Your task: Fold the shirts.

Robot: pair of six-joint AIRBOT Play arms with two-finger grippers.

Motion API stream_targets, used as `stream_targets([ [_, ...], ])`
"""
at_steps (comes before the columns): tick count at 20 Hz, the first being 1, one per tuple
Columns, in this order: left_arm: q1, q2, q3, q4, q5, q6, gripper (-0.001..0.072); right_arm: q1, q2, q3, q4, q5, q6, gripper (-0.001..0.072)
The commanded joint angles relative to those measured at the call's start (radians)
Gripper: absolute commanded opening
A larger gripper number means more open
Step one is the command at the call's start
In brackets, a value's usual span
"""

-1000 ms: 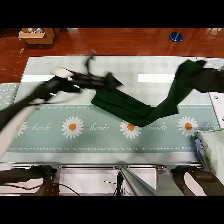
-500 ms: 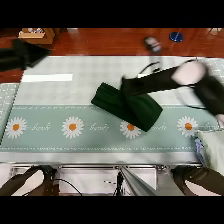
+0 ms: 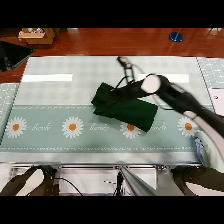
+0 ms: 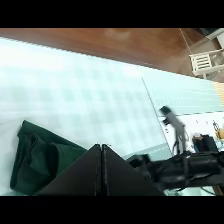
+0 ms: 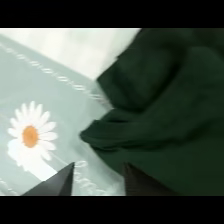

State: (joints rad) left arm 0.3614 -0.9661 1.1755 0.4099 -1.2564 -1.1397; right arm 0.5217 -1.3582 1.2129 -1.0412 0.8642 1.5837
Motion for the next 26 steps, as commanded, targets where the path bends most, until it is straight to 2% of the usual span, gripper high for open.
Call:
stream_targets([
  [1, 0.004, 0.002, -0.002, 0.056, -0.002, 0.001, 0.0023, -0.192, 0.143, 0.000, -0.202, 0.220, 0.014, 0.0466],
  [4, 0.004, 0.002, -0.002, 0.116, -0.006, 0.001, 0.0026, -0.450, 0.243, -0.002, -0.403, 0.479, -0.009, 0.0466],
  [5, 0.004, 0.002, -0.002, 0.130, -0.007, 0.002, 0.0029, -0.551, 0.267, -0.022, -0.414, 0.520, -0.038, 0.0466],
  [7, 0.004, 0.002, -0.002, 0.146, -0.013, 0.002, 0.0066, -0.739, 0.310, -0.107, -0.337, 0.530, -0.087, 0.0466],
  [8, 0.004, 0.002, -0.002, 0.150, -0.013, 0.002, 0.0066, -0.814, 0.326, -0.164, -0.274, 0.522, -0.110, 0.0497],
  [9, 0.004, 0.002, -0.002, 0.152, -0.013, 0.002, 0.0066, -0.875, 0.337, -0.227, -0.204, 0.512, -0.135, 0.0579],
  [11, 0.004, 0.002, -0.002, 0.153, -0.013, 0.002, 0.0067, -0.946, 0.342, -0.364, -0.055, 0.486, -0.192, 0.0580],
  [13, 0.004, 0.002, -0.002, 0.153, -0.013, 0.002, 0.0094, -0.948, 0.342, -0.508, 0.087, 0.384, -0.248, 0.0581],
  [14, 0.004, 0.002, -0.002, 0.153, -0.013, 0.002, 0.0231, -0.943, 0.342, -0.569, 0.160, 0.315, -0.276, 0.0581],
  [15, 0.004, 0.002, -0.002, 0.156, -0.013, 0.001, 0.0304, -0.936, 0.341, -0.626, 0.237, 0.247, -0.298, 0.0580],
  [18, 0.004, 0.002, -0.002, 0.160, -0.013, 0.001, 0.0310, -0.928, 0.314, -0.739, 0.465, 0.142, -0.412, 0.0580],
  [21, 0.004, 0.002, -0.002, 0.160, -0.013, 0.001, 0.0310, -0.827, 0.241, -0.753, 0.517, 0.110, -0.465, 0.0580],
  [24, 0.004, 0.002, -0.002, 0.160, -0.039, 0.001, 0.0310, -0.680, 0.159, -0.753, 0.586, 0.013, -0.472, 0.0579],
  [26, 0.004, 0.002, -0.002, 0.160, -0.062, 0.001, 0.0310, -0.588, 0.105, -0.753, 0.657, -0.048, -0.483, 0.0537],
])
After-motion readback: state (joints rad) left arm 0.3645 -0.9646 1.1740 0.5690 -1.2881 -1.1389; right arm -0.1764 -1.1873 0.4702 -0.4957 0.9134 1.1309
